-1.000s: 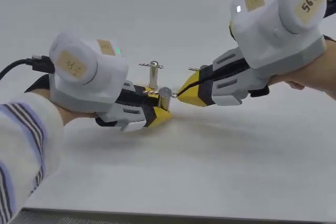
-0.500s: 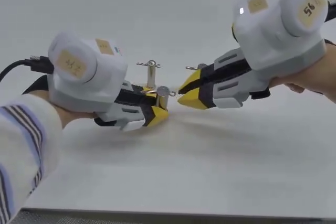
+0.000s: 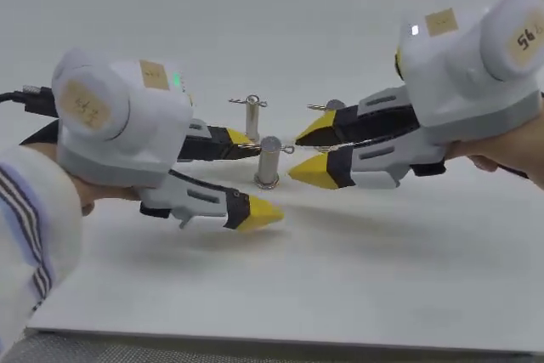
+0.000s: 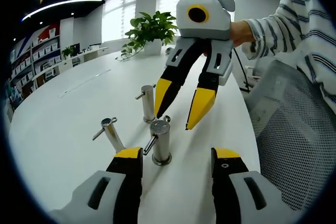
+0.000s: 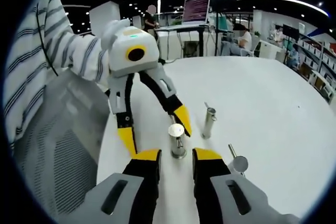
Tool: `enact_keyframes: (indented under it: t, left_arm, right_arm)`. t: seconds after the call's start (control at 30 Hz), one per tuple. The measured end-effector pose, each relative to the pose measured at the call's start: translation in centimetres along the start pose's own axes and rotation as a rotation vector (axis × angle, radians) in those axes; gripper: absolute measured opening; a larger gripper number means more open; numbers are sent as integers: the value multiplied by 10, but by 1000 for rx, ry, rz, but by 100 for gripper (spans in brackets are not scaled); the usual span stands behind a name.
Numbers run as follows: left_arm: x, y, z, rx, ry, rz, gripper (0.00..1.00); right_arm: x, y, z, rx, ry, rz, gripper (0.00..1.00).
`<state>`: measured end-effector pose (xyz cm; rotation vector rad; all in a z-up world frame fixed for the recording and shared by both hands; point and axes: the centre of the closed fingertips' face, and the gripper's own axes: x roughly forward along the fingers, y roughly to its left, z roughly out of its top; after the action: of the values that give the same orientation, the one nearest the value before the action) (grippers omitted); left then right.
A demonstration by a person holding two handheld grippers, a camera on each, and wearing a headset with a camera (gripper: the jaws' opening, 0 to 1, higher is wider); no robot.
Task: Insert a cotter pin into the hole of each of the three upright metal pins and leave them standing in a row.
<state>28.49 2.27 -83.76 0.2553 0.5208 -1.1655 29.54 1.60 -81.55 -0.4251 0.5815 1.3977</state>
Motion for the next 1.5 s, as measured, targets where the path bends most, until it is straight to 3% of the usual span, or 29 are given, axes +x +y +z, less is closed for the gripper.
enact_keyframes:
  t: [0.33, 0.4, 0.5, 0.6, 1.07, 1.2, 1.37, 1.5]
  left_arm:
    - [-10, -5, 6, -67, -66, -2, 99]
    - [-13, -8, 11, -124, -96, -7, 99]
    - [-18, -8, 12, -129, -110, 3, 99]
    - [-20, -6, 6, -149, -88, 22, 100]
    - [-40, -3, 0, -141, -62, 73, 100]
    - [-43, -1, 0, -134, -61, 88, 99]
    - [-49, 3, -1, -108, -41, 116, 99]
    - [-54, 4, 3, -116, -52, 126, 99]
  right_arm:
    - [9, 3, 7, 15, -43, 0, 28]
    - [11, 4, 7, 15, -46, 2, 28]
    - [14, 4, 9, 19, -55, 0, 28]
    - [16, 3, 9, 21, -60, -3, 28]
    - [29, 2, 10, 23, -71, 6, 27]
    - [35, 2, 4, -2, -34, 8, 26]
    - [40, 3, 4, -5, -33, 22, 23]
    - [42, 1, 2, -10, -23, 21, 20]
